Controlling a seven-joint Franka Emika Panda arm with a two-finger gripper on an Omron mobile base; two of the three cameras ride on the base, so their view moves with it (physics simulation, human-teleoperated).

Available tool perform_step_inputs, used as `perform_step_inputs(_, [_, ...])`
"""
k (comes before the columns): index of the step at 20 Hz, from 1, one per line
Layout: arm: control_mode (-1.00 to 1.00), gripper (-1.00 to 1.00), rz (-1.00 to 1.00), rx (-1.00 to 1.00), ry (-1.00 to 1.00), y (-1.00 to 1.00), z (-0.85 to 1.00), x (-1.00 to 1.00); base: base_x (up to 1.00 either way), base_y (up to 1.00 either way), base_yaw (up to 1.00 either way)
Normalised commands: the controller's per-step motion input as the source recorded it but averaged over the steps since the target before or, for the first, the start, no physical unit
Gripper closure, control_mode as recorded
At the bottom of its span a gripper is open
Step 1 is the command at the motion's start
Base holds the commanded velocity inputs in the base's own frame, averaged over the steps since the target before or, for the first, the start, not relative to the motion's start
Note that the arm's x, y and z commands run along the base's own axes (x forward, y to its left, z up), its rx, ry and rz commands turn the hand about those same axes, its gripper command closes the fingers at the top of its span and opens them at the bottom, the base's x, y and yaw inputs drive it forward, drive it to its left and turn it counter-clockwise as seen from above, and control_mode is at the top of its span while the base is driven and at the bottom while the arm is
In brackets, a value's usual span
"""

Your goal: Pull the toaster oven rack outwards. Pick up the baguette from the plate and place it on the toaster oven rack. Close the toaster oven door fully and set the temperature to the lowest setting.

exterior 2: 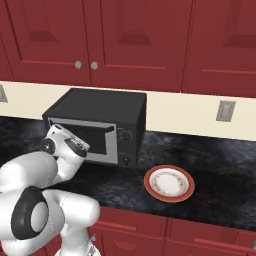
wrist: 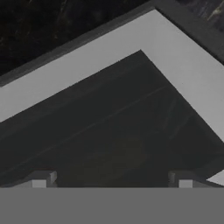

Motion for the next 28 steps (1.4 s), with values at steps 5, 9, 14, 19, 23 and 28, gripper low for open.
perform_step_inputs(5, [-1.0, -1.0, 0.0, 0.1, 0.02, -0.74, 0.96, 0.29, 0.0, 0.0, 0.0])
perform_step_inputs(9, [-1.0, -1.0, 0.0, 0.1, 0.03, -0.81, 1.0, 0.01, 0.0, 0.0, 0.0])
perform_step_inputs(14, [-1.0, -1.0, -0.02, 0.19, 0.06, -0.89, 1.0, -0.42, 0.0, 0.0, 0.0])
perform_step_inputs(19, [-1.0, -1.0, -0.05, 0.22, 0.04, -0.91, 1.0, -0.65, 0.0, 0.0, 0.0])
perform_step_inputs(23, [-1.0, -1.0, -0.05, 0.23, 0.09, -0.89, 0.99, -0.58, 0.0, 0.0, 0.0])
perform_step_inputs(28, [-1.0, -1.0, -0.03, 0.23, 0.13, -0.78, 0.85, -0.6, 0.0, 0.0, 0.0])
